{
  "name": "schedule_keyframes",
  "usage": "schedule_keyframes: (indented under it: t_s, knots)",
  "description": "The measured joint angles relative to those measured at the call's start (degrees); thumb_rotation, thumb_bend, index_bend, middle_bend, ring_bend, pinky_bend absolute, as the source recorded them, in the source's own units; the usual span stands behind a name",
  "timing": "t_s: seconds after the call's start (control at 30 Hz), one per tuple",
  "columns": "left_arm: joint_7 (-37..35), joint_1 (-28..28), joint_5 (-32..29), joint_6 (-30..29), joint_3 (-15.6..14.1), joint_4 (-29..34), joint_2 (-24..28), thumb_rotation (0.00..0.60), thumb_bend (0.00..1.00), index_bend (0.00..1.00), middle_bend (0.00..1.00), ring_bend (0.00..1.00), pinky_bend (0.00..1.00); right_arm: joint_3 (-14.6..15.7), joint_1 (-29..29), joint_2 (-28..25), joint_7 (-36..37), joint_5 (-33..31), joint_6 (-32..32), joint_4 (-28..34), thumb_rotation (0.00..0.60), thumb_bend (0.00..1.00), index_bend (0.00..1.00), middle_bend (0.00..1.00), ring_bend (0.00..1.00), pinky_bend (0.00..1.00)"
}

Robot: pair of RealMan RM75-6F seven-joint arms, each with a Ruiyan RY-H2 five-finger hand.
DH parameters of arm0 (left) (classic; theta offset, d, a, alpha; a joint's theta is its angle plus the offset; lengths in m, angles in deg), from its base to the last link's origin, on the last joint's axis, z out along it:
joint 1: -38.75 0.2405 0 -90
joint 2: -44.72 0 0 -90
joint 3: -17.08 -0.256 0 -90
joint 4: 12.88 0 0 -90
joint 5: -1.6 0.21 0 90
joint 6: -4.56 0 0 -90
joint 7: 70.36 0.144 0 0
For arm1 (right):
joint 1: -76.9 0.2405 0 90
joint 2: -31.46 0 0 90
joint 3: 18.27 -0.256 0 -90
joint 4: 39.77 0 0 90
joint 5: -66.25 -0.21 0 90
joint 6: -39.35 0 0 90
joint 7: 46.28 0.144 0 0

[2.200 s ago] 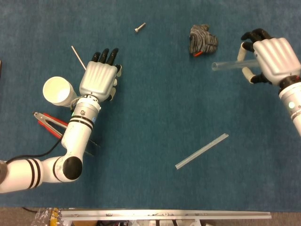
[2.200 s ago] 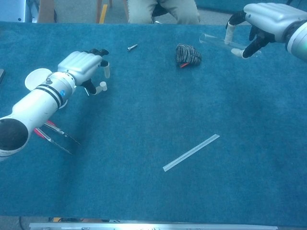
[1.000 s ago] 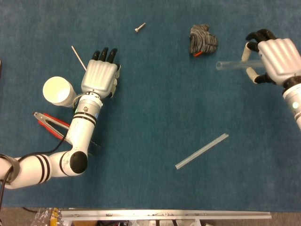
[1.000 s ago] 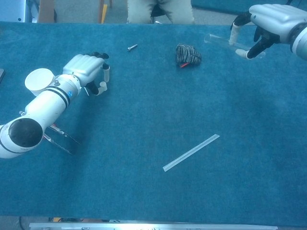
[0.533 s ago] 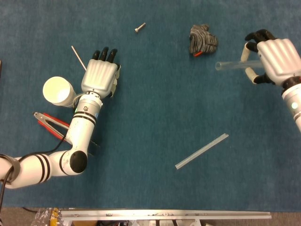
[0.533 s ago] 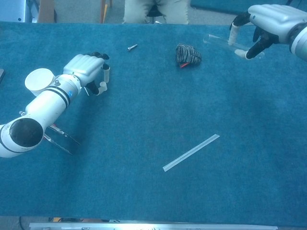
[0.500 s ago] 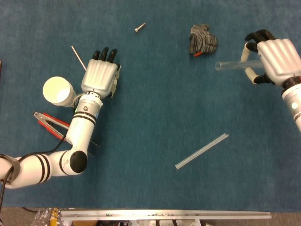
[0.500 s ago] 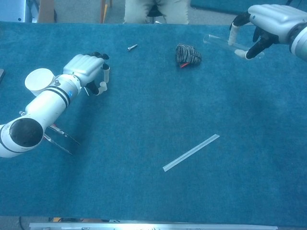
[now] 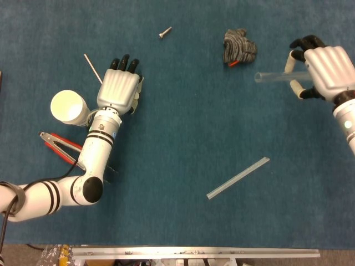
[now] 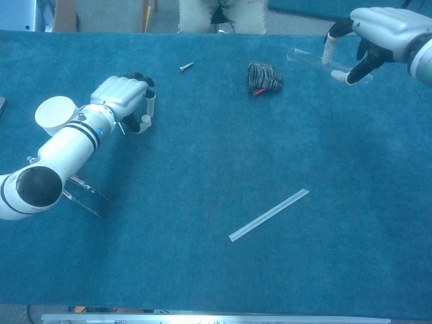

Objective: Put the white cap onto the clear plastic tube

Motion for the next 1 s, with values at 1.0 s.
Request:
schedule_keyframes:
  t_s: [1.0]
  knots:
    - [-9.3,5.0,1.5,-4.2,5.7,42.0,34.8,0.6,0.32,0.54,0.14,0.0,0.0,-3.9,0.8,4.1,15.6,0.7,-9.9,0.4,0.6,0.39,0.67,0.24,0.14,0.41]
